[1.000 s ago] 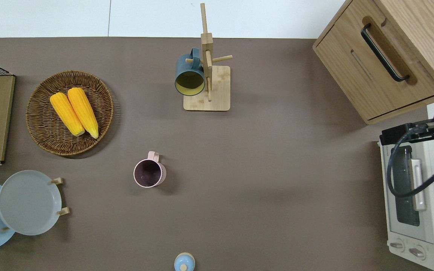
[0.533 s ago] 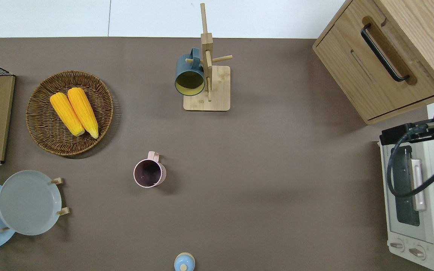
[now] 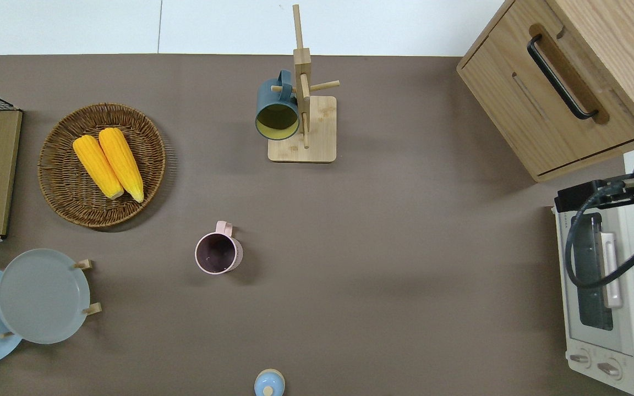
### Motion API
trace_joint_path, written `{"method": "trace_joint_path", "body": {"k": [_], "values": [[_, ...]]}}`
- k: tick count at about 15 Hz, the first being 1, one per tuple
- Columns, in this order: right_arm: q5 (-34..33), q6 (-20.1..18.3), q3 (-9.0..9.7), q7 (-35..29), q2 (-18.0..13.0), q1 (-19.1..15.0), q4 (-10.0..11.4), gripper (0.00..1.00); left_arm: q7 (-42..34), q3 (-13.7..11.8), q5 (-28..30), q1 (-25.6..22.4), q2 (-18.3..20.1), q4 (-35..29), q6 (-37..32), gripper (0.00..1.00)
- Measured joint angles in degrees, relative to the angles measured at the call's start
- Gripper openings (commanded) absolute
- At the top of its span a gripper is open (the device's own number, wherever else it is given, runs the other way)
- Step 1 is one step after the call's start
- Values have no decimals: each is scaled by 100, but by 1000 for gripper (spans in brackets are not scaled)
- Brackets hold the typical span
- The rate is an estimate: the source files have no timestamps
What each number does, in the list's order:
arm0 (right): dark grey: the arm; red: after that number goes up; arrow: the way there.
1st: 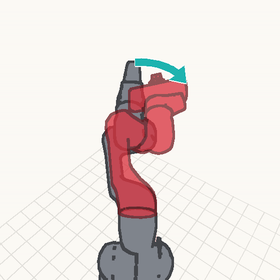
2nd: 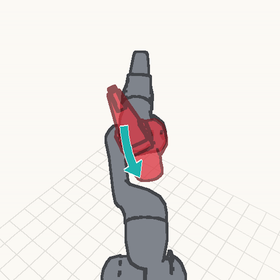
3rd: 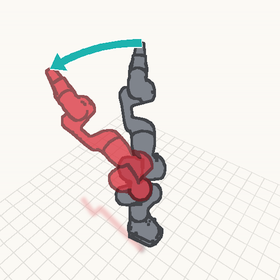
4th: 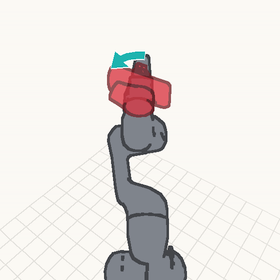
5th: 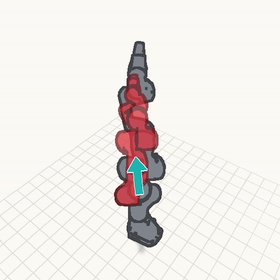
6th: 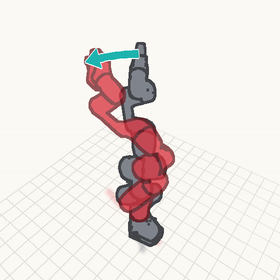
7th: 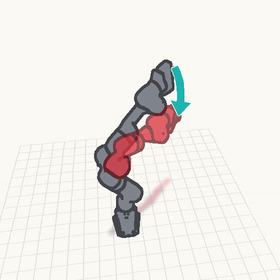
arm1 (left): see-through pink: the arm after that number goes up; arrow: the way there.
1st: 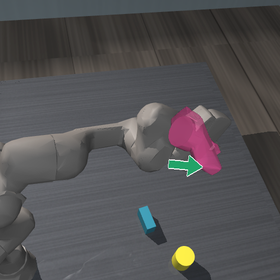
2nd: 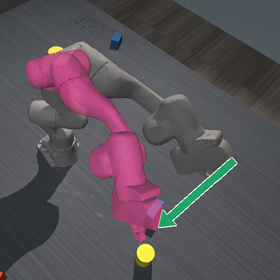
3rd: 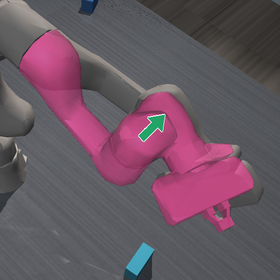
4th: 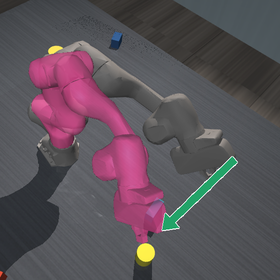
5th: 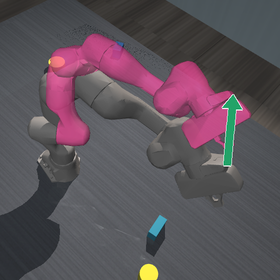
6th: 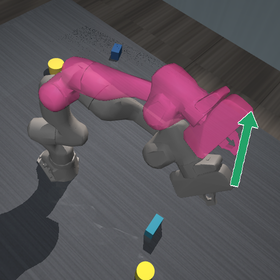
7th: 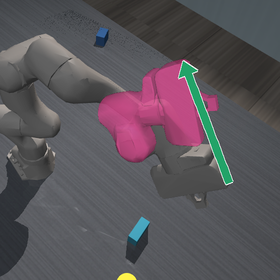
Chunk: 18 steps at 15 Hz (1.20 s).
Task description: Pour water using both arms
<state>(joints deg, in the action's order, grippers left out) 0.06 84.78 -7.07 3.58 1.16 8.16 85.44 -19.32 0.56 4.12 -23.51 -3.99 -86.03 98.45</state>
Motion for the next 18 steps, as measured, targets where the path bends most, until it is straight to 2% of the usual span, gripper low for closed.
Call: {"method": "trace_joint_path", "body": {"k": [2,3,10,12,15,18], "values": [[0,0,0,0,0,0,0,994,337,396,-243,23,131,1,-185,1000],[0,0,0,0,0,0,0,994,421,512,-306,43,191,1,-274,1000],[0,0,0,0,0,0,0,994,502,830,-322,191,265,4,-1120,1000],[0,0,0,0,0,0,0,994,849,763,-322,600,299,40,-1254,1000],[0,0,0,0,0,0,0,994,1235,441,-322,1359,400,61,-1419,1000],[0,0,0,0,0,0,0,994,1511,188,-321,1893,508,76,-1509,1000]]}}
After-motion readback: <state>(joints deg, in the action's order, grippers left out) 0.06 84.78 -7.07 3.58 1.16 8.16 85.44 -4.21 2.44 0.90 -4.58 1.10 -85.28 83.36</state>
